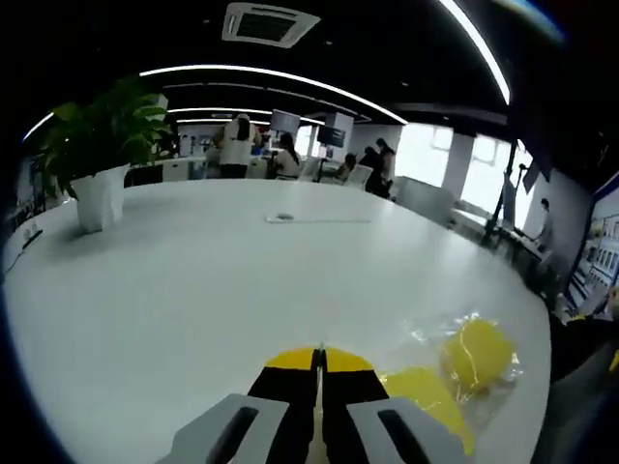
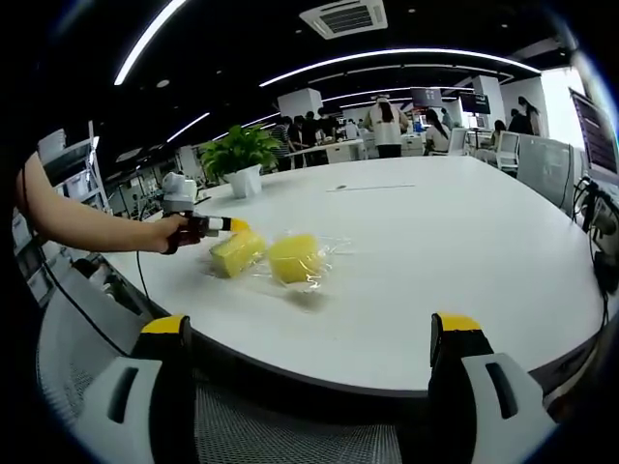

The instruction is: Compare the silicone blocks by pressing each to a similar depth, holding the contact briefly, and releasing to observe deformation and rebound differences across the visible hardness samples.

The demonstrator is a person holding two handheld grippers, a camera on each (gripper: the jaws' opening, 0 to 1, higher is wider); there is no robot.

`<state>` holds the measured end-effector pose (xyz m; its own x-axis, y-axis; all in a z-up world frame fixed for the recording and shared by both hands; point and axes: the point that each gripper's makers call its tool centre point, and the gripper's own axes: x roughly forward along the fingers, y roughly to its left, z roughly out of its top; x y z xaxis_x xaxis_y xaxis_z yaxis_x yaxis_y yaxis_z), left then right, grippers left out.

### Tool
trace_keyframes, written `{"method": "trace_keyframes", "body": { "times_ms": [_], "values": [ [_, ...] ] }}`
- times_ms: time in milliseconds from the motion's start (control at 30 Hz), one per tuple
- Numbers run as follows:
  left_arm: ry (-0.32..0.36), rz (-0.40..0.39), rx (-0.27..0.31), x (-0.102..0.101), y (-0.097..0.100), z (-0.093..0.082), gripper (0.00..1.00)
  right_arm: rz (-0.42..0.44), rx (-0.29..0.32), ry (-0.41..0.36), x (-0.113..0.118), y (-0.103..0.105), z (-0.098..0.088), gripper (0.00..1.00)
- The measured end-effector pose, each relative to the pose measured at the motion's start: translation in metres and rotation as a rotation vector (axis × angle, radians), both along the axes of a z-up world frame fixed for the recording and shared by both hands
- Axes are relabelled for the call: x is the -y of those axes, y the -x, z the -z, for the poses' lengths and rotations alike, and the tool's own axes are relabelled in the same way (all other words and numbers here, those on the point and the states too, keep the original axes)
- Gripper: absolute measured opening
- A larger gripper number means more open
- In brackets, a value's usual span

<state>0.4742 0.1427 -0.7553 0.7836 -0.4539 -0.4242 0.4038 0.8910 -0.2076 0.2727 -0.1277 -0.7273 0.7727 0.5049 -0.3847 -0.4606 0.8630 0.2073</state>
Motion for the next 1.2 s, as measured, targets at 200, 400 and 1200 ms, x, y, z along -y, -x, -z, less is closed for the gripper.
{"method": "trace_keyframes", "body": {
  "times_ms": [200,400,1200],
  "values": [
    [0.08,-0.017,0.014,0.001,0.002,-0.027,0.0,0.002,0.004,0.0,0.0,0.0,0.0,0.96],
    [0.154,0.006,0.101,0.006,0.005,-0.068,0.0,0.0,0.008,-0.001,-0.001,0.0,-0.001,0.96],
    [0.312,0.191,0.294,0.047,0.049,-0.173,0.0,-0.087,0.108,-0.033,-0.016,-0.005,-0.043,0.96]
  ]
}}
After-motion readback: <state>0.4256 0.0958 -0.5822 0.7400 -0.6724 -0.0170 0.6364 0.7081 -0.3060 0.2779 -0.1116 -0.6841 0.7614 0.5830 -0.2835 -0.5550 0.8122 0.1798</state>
